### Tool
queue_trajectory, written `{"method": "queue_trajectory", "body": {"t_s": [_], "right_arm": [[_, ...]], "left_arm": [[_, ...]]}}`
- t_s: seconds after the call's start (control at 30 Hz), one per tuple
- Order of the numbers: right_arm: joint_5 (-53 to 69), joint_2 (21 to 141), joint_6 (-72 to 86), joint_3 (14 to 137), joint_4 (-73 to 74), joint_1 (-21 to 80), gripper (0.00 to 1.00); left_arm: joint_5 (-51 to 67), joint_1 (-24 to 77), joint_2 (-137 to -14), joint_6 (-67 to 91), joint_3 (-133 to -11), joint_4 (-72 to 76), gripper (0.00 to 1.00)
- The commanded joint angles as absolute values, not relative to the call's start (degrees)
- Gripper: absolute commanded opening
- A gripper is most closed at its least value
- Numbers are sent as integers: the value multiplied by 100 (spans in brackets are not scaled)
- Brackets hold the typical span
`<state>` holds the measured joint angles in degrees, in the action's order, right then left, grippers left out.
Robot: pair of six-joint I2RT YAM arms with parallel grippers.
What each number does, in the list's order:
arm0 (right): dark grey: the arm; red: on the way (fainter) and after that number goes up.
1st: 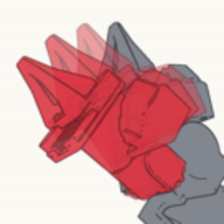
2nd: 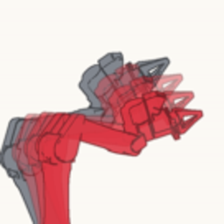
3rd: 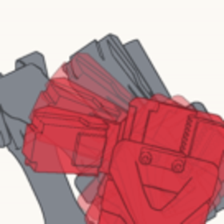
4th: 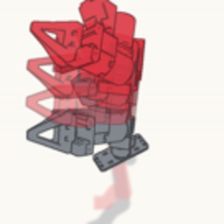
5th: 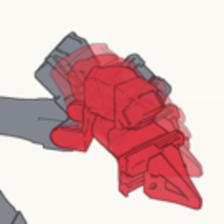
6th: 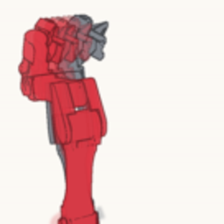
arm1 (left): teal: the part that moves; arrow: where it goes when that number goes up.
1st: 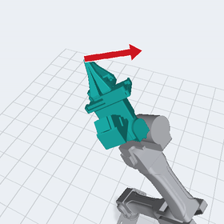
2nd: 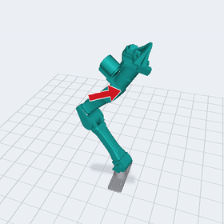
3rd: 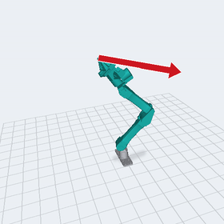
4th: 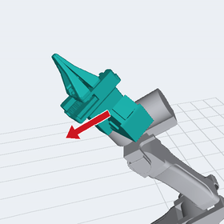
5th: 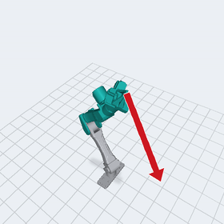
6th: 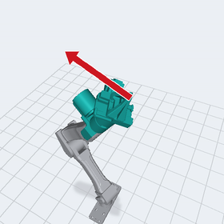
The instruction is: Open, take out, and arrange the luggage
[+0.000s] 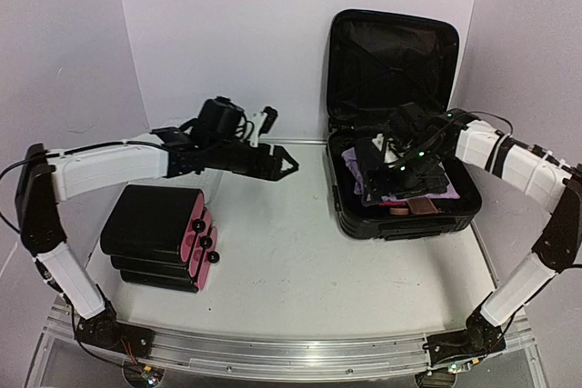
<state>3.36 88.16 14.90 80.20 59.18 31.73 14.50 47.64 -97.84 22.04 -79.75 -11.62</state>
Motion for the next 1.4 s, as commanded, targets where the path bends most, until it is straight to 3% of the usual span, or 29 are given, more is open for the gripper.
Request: {"method": "queue_trajectory", "body": {"t_s": [0.0,0.17,0.43,0.73,1.17,1.37], "right_arm": [[40,9217,1632,8268,5554,3843,98],[-269,9543,1606,8325,5522,4099,98],[-539,9513,1649,8313,5511,4135,98],[-899,8987,1678,7912,5527,4131,98],[-1103,7995,1723,7162,5662,4133,98],[-1122,7787,1710,7059,5704,4131,98]], "left_arm": [[953,4590,-8741,1316,-7613,-2119,79],[416,4555,-7936,931,-7424,-2849,81],[-1030,4236,-7083,601,-7157,-3315,97],[-423,3280,-8736,671,-8676,-3821,99],[-879,2384,-12762,171,-12297,-4986,77],[-630,2365,-13269,-504,-12610,-4960,58]]}}
